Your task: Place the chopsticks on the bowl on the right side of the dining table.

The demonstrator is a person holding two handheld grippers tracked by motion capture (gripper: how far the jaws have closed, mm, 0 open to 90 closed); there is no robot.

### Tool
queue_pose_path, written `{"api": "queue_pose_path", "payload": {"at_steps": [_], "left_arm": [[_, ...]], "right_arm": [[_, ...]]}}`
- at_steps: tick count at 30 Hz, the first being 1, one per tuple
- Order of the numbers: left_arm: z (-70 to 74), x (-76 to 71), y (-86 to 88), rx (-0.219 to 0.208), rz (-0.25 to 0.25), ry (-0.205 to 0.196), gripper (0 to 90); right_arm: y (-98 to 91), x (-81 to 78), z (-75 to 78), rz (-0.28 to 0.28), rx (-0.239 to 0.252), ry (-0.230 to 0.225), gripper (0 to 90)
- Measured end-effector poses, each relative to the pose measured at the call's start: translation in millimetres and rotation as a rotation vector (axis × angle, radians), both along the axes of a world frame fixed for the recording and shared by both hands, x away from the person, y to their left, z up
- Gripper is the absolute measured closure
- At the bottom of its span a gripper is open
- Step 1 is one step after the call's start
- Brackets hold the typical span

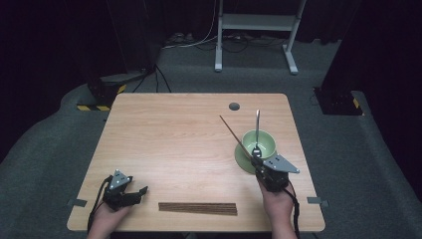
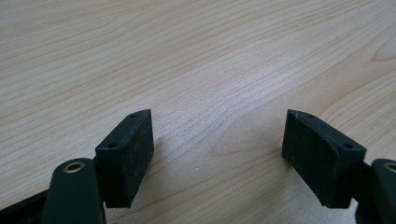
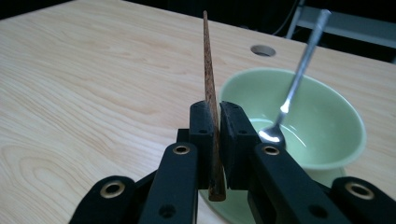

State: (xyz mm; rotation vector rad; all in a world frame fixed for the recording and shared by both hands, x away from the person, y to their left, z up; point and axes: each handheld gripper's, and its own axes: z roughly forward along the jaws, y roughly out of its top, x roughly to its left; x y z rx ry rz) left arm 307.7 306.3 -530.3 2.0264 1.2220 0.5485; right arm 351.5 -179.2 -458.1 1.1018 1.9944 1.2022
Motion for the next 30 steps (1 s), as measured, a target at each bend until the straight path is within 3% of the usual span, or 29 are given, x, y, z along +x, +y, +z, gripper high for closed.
{"api": "queue_pose_path", "payload": {"at_steps": [20,30], "left_arm": [[-0.1,-0.6,0.3,-0.006,-0.013,0.002,24.8],[-0.1,-0.7,0.1,-0.003,-0.013,0.002,24.8]], "right_arm": [[-30.5,0.7,-8.6,-0.093,0.013,0.021,84.0],[-33.3,4.0,-11.8,-0.105,-0.004,0.022,83.8]]}}
